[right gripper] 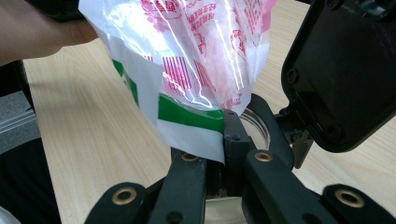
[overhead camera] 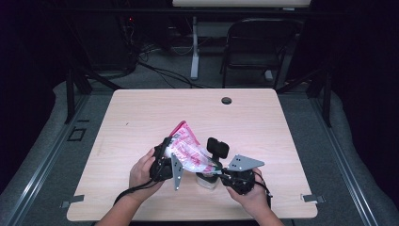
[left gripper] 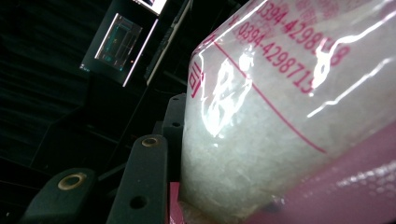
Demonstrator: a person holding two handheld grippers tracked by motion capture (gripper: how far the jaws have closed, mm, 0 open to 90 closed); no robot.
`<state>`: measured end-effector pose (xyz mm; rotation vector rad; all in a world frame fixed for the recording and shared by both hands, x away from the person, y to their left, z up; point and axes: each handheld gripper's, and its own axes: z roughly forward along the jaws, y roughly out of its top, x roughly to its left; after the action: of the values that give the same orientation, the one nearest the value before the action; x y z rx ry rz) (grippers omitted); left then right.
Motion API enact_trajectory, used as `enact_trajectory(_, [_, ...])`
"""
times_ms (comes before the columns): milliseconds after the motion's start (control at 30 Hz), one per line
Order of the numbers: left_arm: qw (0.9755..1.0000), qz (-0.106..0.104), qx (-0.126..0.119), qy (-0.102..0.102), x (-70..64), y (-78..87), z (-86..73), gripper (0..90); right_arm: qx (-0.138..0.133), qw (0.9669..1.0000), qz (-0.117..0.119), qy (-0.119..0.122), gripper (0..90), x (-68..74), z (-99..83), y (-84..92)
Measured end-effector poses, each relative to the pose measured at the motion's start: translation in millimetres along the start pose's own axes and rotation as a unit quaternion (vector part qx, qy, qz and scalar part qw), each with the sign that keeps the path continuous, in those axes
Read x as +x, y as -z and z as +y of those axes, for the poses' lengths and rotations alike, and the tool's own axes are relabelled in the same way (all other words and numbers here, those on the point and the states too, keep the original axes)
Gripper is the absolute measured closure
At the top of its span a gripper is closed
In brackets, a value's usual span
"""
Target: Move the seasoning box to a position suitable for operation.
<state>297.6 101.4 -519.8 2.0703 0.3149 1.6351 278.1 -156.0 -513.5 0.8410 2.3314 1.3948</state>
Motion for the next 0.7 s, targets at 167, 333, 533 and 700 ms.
enact_trajectory(167, [1.0, 0.004, -0.002, -0.004, 0.3, 1.1, 0.8, 67.6, 0.004, 1.0, -0.001, -0.001, 88.5, 0.0, -0.6, -1.1])
enact_trajectory(333, [1.0, 0.006, -0.004, -0.005, -0.3, 2.5, 1.6, 67.6, 0.005, 1.0, -0.001, 0.002, 88.4, 0.2, -1.1, -0.7])
enact_trajectory(533, [0.9999, 0.005, -0.006, -0.008, -1.4, 4.9, 2.7, 67.6, 0.009, 0.9999, -0.003, 0.008, 88.5, 2.8, -1.5, 2.0])
enact_trajectory(700, [0.9999, 0.008, -0.011, -0.009, -2.1, 6.1, 3.2, 67.6, 0.008, 0.9999, -0.001, 0.007, 88.4, 3.2, -1.9, 2.2])
